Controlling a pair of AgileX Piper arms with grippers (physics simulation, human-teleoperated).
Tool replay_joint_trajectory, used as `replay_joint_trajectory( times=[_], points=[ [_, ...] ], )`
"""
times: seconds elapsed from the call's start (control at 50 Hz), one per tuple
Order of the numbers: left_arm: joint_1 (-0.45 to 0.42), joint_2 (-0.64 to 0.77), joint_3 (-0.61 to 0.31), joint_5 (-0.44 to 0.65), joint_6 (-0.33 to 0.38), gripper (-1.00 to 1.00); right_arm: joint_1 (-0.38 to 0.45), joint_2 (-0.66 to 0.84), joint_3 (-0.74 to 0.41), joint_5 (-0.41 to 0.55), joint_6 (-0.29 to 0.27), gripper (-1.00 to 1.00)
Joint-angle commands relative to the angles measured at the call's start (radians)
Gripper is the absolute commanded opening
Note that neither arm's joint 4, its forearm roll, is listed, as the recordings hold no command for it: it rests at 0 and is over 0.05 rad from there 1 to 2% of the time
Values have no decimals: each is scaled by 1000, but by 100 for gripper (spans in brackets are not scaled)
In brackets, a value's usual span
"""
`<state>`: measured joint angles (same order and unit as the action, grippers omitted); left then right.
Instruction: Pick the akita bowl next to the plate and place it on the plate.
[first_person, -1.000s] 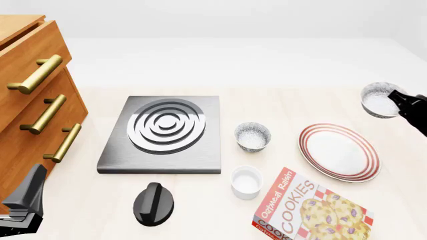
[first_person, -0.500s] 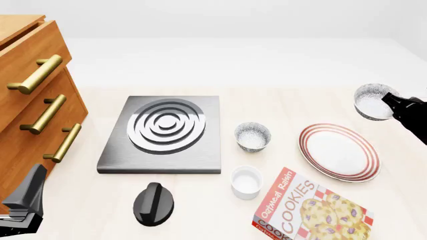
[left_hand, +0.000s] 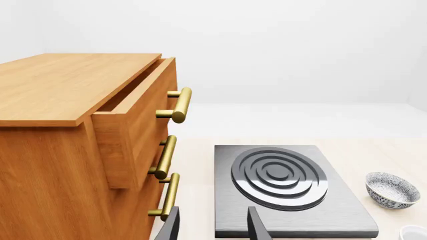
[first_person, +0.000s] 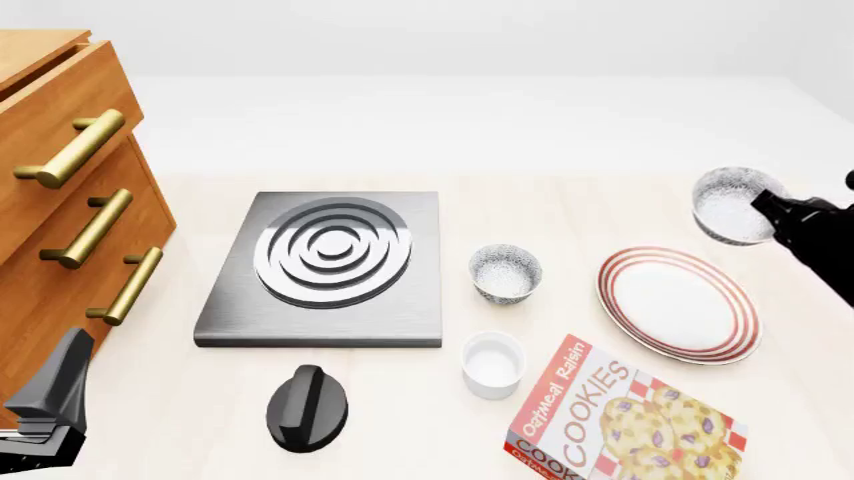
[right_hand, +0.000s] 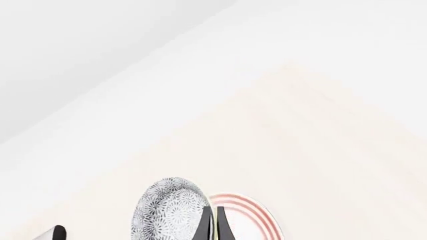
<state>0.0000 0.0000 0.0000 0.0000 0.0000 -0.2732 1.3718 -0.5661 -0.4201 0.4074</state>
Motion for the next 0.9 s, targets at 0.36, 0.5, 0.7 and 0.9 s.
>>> replay_joint_trajectory(
  times=[0.36, 0.5, 0.7, 0.9],
  points=[
    [0, 0, 0, 0, 0, 100, 55, -83, 85, -15, 11, -100],
    [0, 0, 0, 0, 0, 100, 59, -76, 109, -35, 14, -100],
    [0, 0, 0, 0, 0, 100, 57, -51, 132, -67, 13, -100],
    [0, 0, 0, 0, 0, 100, 68, -38, 155, -90, 10, -100]
  ],
)
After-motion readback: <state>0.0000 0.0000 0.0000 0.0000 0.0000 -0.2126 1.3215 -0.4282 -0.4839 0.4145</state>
